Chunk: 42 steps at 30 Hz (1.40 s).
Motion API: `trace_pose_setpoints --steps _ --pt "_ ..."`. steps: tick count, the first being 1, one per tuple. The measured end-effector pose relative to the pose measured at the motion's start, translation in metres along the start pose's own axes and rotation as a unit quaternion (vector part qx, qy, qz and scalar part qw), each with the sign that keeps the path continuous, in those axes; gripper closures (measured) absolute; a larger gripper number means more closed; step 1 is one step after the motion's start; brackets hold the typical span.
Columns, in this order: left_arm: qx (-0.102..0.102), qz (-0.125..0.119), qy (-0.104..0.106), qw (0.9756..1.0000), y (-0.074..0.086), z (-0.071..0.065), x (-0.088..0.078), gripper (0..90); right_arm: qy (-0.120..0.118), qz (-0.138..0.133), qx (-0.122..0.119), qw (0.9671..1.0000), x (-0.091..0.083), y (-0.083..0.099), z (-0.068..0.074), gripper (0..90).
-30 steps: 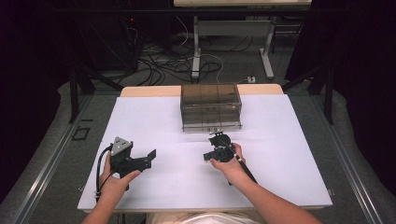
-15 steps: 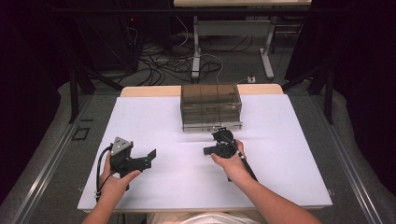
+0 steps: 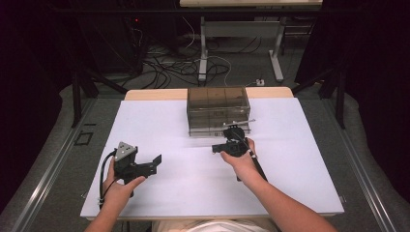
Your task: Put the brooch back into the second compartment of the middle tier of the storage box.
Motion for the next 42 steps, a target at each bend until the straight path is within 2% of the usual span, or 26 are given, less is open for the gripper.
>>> trace_pose_setpoints --steps 11,32,42 --pt "0.002 -0.001 0.000 1.0000 0.000 0.000 0.000 1.5 -0.002 -0.013 0.000 0.9999 -0.008 -0.014 0.001 90.0" --pt "0.001 0.000 0.001 1.0000 0.000 0.000 0.000 1.5 0.015 -0.045 0.021 0.9986 -0.023 -0.057 -0.004 90.0" --pt "0.002 -0.001 0.001 1.0000 -0.001 0.000 0.000 1.5 0.026 -0.058 0.029 0.9975 -0.022 -0.075 -0.010 90.0"
Point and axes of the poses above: each handheld gripper's, and its own axes: x roughly forward along the jaws, y roughly out of its underside, z roughly to its left, the point moved 8 cm from there along x, roughly forward along the jaws, and after that the axes turned 14 degrees about x, right-handed, at the moved point
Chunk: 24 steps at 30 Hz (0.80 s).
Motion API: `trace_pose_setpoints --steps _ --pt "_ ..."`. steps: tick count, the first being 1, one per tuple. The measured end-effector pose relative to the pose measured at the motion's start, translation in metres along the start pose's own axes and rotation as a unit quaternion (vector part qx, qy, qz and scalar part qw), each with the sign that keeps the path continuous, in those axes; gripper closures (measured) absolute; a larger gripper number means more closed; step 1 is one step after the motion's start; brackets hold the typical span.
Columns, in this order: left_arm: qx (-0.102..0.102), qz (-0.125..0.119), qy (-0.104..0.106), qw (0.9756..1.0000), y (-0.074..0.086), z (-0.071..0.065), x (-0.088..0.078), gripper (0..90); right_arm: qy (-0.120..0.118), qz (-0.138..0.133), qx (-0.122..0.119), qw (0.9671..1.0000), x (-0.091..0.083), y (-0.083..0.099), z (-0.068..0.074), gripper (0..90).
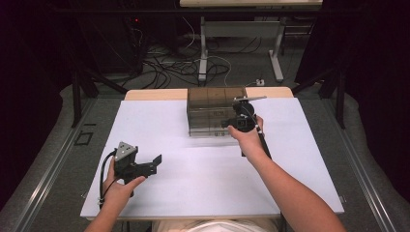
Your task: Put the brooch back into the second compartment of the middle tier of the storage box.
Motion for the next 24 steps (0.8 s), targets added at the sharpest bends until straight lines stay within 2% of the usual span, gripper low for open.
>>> trace_pose_setpoints --steps 3,11,12,16,20,21,24 --pt "-0.001 0.001 0.001 1.0000 0.000 0.000 0.000 1.5 0.002 -0.010 0.005 0.9999 0.003 -0.005 0.000 90.0" --pt "-0.001 0.001 0.002 1.0000 0.000 0.000 0.000 1.5 0.010 -0.009 0.018 0.9998 0.013 -0.014 -0.005 90.0" --pt "0.001 0.001 0.002 1.0000 0.000 0.000 0.000 1.5 0.013 -0.012 0.026 0.9995 0.014 -0.015 -0.005 90.0" --pt "0.000 0.001 0.002 1.0000 0.000 0.000 0.000 1.5 0.018 -0.011 0.023 0.9995 0.018 -0.017 -0.008 90.0" --pt "0.002 0.002 0.003 1.0000 0.000 0.000 0.000 1.5 0.018 -0.019 0.029 0.9992 0.024 -0.022 -0.010 90.0" --pt "0.002 0.002 0.003 1.0000 0.000 0.000 0.001 1.5 0.020 -0.012 0.031 0.9993 0.023 -0.021 -0.011 90.0" --pt "0.002 0.002 0.003 1.0000 0.000 0.000 0.001 1.5 0.023 -0.014 0.032 0.9991 0.026 -0.023 -0.013 90.0"
Point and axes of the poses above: each handheld gripper's, and its own axes: x roughly forward along the jaws, y roughly out of its underside, z roughly to its left, the point moved 8 cm from there along x, roughly forward along the jaws, and after that the axes turned 14 degrees about x, right-handed, at the moved point
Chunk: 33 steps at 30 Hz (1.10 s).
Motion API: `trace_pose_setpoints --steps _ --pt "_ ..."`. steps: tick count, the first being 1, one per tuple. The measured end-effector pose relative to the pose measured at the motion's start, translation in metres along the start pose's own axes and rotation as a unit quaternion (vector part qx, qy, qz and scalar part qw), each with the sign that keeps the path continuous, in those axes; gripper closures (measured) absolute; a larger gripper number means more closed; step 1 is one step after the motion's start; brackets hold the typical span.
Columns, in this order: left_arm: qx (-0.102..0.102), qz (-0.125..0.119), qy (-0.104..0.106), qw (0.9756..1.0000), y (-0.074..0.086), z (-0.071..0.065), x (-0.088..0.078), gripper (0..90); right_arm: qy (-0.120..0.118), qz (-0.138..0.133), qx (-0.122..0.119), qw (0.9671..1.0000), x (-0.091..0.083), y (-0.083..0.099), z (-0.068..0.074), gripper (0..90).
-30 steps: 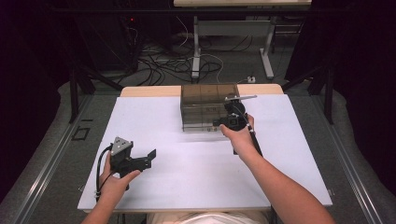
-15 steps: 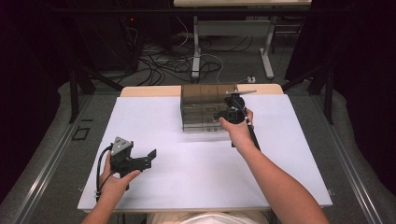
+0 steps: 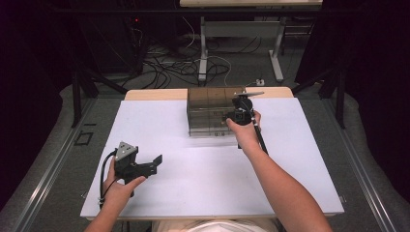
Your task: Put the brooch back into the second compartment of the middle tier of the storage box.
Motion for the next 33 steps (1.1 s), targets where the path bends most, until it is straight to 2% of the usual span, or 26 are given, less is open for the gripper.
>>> trace_pose_setpoints --steps 22,25,27,33 --pt "-0.003 0.000 0.001 1.0000 0.000 0.000 0.000 1.5 0.007 0.006 0.015 0.9998 0.021 0.000 -0.006 90.0" --pt "-0.003 0.001 0.001 1.0000 0.001 0.000 0.000 1.5 0.005 0.014 0.010 0.9998 0.023 0.001 -0.007 90.0" --pt "-0.007 0.000 0.003 1.0000 0.001 -0.001 0.000 1.5 0.004 0.014 0.020 0.9997 0.025 0.002 -0.006 90.0" --pt "-0.008 -0.001 0.002 1.0000 0.001 -0.001 0.000 1.5 0.001 0.023 0.026 0.9994 0.028 0.004 -0.007 90.0"
Point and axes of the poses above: each handheld gripper's, and its own axes: x roughly forward along the jaws, y roughly out of its underside, z roughly to its left, the point moved 8 cm from there along x, roughly forward along the jaws, and after that the axes turned 14 degrees about x, right-handed, at the moved point
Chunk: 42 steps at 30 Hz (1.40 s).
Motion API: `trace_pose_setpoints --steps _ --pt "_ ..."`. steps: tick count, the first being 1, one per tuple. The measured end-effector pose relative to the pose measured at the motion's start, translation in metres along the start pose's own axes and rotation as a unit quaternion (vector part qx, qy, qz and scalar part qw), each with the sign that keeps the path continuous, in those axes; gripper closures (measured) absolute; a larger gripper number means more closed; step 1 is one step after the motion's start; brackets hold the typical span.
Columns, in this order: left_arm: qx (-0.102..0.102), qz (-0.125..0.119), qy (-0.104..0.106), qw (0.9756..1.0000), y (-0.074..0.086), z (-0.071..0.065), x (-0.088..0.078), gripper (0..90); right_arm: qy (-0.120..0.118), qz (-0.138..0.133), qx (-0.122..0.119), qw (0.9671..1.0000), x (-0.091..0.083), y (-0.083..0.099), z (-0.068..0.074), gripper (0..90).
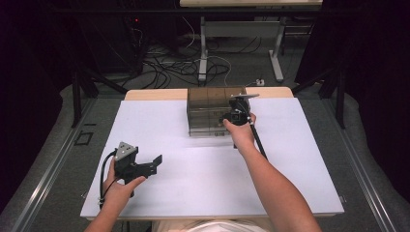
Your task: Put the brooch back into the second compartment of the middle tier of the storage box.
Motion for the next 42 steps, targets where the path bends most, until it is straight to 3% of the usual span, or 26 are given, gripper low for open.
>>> trace_pose_setpoints --steps 16,29,42 --pt "0.000 0.000 -0.001 1.0000 0.000 0.001 0.001 1.5 0.004 0.008 -0.002 1.0000 0.014 0.007 0.002 90.0" --pt "0.000 0.001 -0.004 1.0000 0.000 0.003 0.001 1.5 0.002 0.012 -0.005 0.9999 0.014 0.007 0.001 89.4" --pt "-0.004 0.001 -0.002 1.0000 0.000 0.003 0.001 1.5 -0.009 0.001 -0.010 0.9999 0.010 0.004 0.004 78.0"
Point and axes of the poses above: each handheld gripper's, and its own axes: x roughly forward along the jaws, y roughly out of its underside, z roughly to its left, the point moved 8 cm from there along x, roughly forward along the jaws, and after that the axes turned 14 degrees about x, right-handed, at the moved point
